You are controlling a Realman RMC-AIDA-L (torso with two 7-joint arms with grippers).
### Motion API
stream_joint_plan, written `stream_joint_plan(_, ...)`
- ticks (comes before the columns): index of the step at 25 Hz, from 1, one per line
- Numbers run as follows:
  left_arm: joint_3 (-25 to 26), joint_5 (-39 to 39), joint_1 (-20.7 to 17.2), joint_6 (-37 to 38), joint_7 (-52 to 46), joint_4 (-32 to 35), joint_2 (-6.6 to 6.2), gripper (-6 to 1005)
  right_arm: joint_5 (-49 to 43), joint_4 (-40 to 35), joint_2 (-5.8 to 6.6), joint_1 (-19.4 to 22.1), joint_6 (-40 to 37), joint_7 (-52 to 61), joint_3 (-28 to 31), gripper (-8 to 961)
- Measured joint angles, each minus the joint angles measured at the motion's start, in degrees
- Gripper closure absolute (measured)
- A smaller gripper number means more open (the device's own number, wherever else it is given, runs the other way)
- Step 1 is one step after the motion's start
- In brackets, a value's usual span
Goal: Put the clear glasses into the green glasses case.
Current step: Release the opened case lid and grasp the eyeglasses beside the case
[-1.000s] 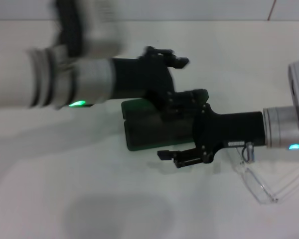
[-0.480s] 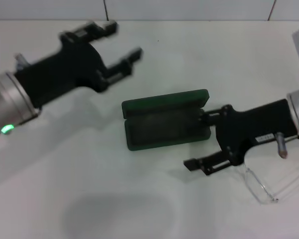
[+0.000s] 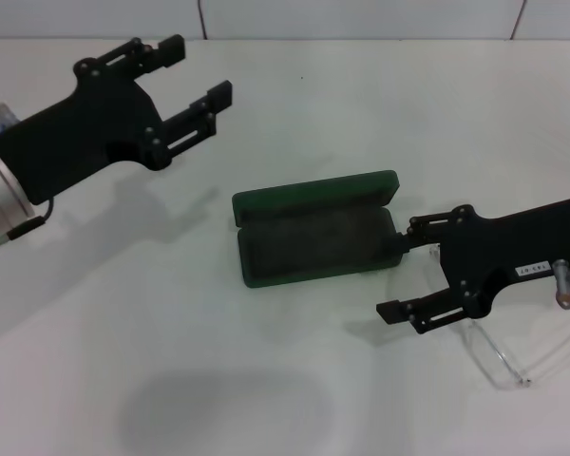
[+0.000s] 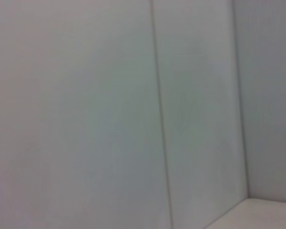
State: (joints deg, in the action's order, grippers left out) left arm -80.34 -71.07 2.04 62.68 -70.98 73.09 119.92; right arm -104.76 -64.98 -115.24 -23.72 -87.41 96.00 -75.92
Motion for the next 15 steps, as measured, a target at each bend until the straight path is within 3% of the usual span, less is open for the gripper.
stream_joint_plan(15,-0.1,4.6,0.7,1.6,3.2,-4.1,0.0,318,0.5,1.3,-0.26,0.6,-0.1,-5.1,0.1,96)
